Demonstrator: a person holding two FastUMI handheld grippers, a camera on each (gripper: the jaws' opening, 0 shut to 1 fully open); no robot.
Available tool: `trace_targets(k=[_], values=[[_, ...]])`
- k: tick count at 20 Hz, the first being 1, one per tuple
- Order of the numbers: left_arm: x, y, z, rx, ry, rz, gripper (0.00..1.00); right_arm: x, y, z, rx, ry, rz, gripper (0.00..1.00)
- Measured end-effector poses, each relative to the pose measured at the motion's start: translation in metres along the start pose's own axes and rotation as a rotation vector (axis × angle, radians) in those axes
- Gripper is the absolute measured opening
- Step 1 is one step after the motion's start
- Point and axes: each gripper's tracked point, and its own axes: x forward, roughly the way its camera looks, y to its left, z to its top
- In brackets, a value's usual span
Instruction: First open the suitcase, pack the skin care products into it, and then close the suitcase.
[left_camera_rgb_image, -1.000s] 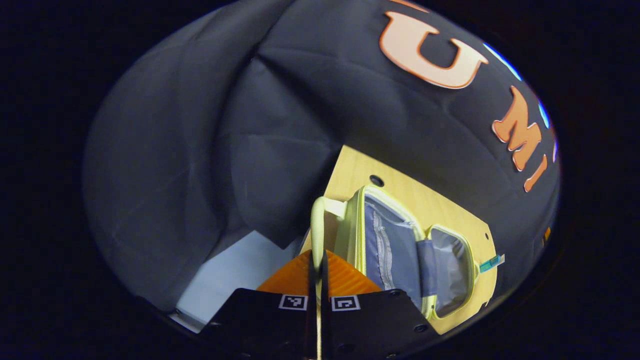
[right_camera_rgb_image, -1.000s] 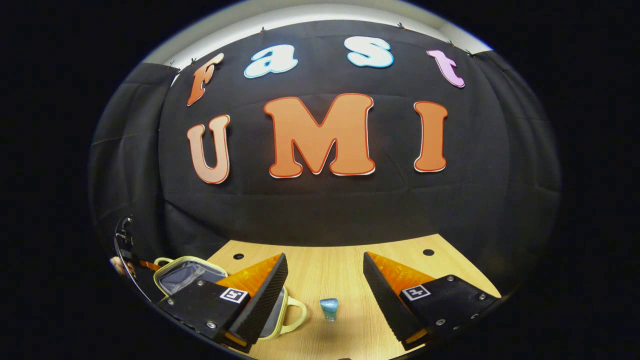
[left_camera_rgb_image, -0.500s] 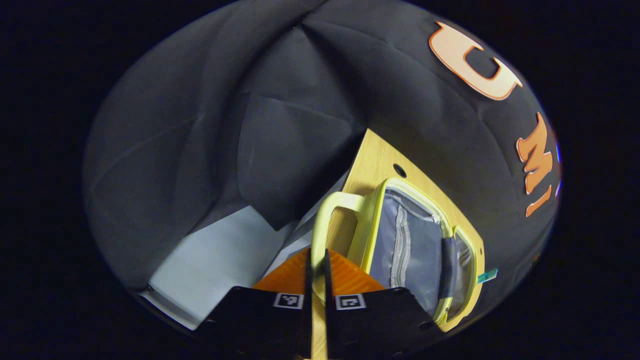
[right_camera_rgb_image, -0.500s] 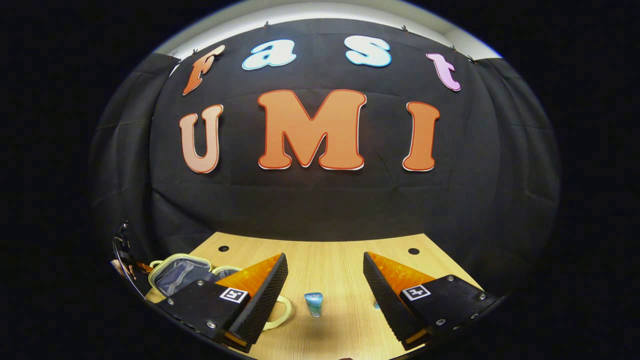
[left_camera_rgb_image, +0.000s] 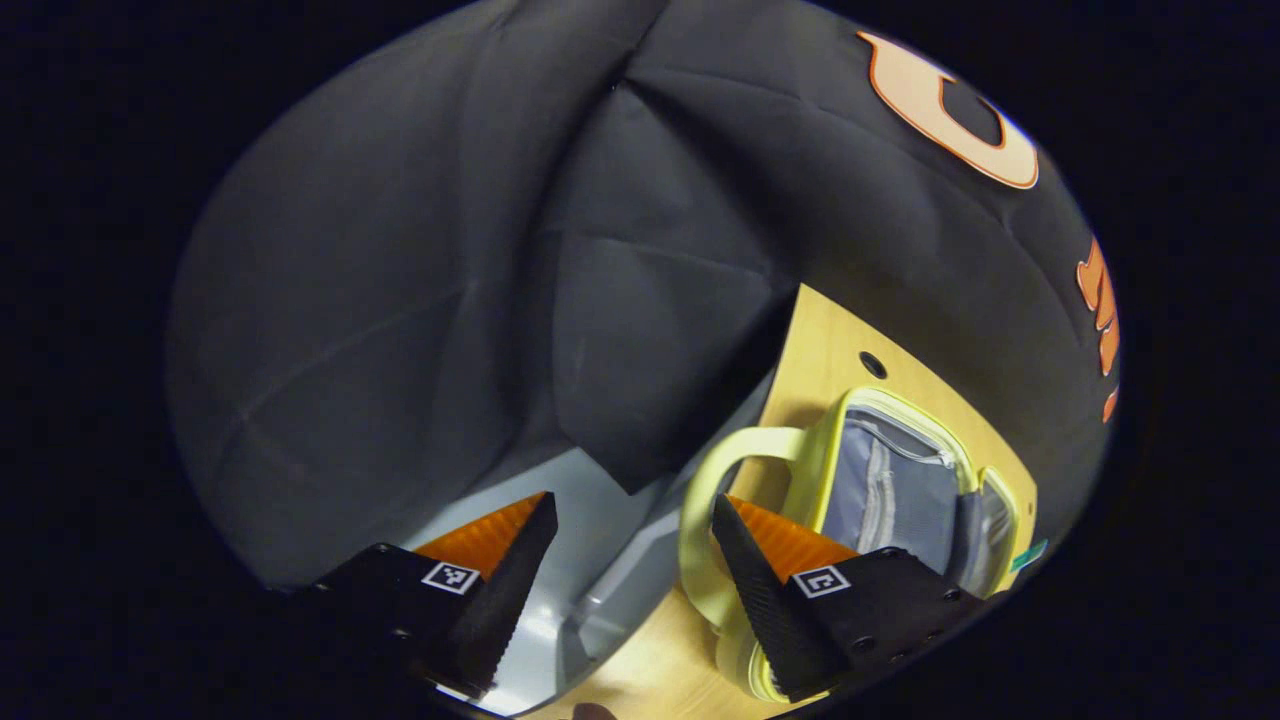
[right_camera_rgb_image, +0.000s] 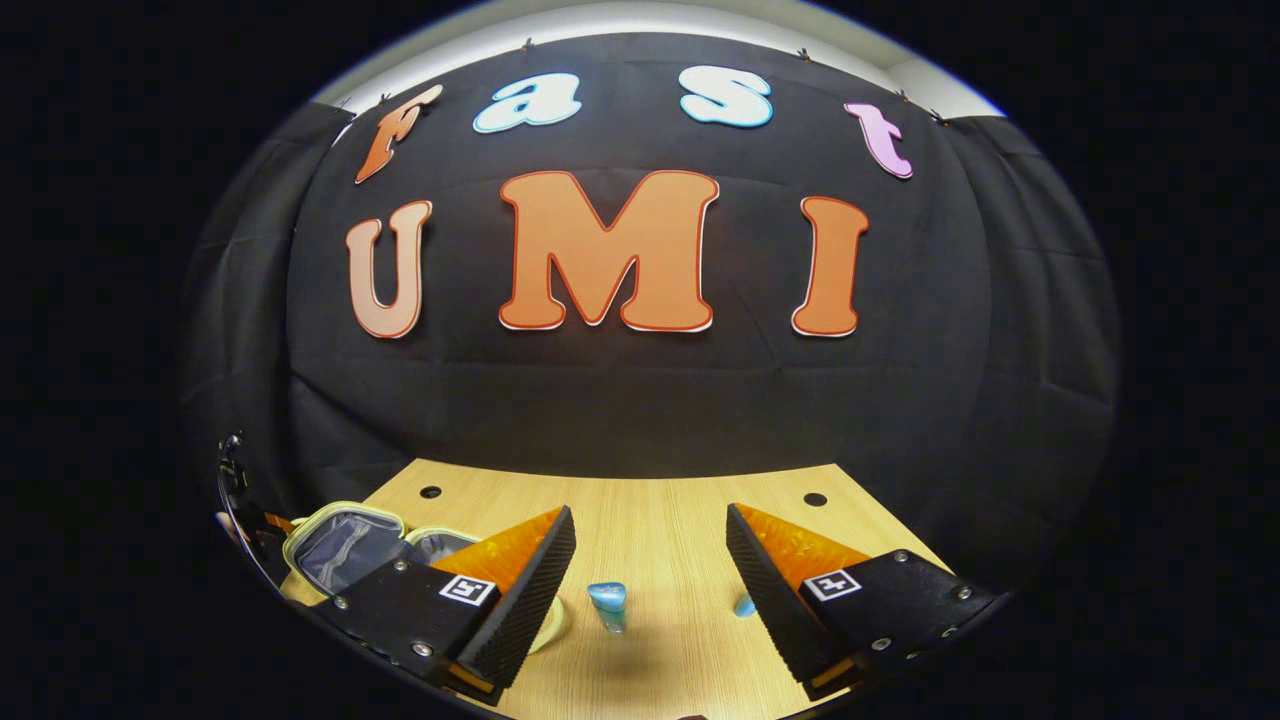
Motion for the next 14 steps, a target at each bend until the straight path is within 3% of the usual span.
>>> trace_targets(k=[6, 10, 14], values=[[-0.067, -0.042, 0.084, 0.160, -0.283, 0.089, 0.97, 0.007, -0.019, -0.002, -0.011, 0.007, 0.000, 0.96], [-0.156, -0.119, 0.133, 0.176, -0.442, 0.055, 0.97, 0.011, -0.043, -0.002, -0.027, 0.009, 0.004, 0.96], [-0.243, -0.205, 0.136, 0.216, -0.571, -0.005, 0.97, 0.014, -0.071, -0.003, -0.030, 0.016, 0.012, 0.96]])
